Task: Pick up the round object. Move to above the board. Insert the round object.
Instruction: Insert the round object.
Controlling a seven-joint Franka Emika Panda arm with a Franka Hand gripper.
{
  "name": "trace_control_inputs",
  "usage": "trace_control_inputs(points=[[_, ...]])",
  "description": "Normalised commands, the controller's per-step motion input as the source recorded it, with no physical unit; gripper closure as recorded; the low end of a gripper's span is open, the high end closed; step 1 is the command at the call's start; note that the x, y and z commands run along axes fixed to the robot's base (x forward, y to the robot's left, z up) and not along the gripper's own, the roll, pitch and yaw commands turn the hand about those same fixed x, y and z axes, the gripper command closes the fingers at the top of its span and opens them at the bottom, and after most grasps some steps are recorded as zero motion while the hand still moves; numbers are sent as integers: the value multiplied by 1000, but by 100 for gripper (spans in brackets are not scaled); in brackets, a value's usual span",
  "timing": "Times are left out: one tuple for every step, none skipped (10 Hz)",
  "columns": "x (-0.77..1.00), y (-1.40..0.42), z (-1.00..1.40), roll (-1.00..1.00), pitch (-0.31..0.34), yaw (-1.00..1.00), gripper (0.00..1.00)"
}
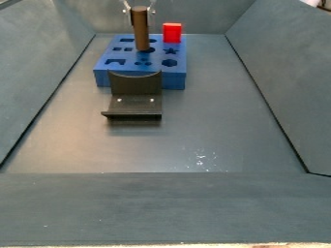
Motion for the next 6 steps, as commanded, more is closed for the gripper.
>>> trace_control_inputs(points=[[-74,51,0,0,0,-40,100],[-200,0,-9,0,-69,0,100],[-243,-60,-3,0,-177,0,100],[-200,-91,-26,0,-171,0,100],[-157,-51,-63,0,-143,0,100],[0,0,-174,0,-49,0,100]])
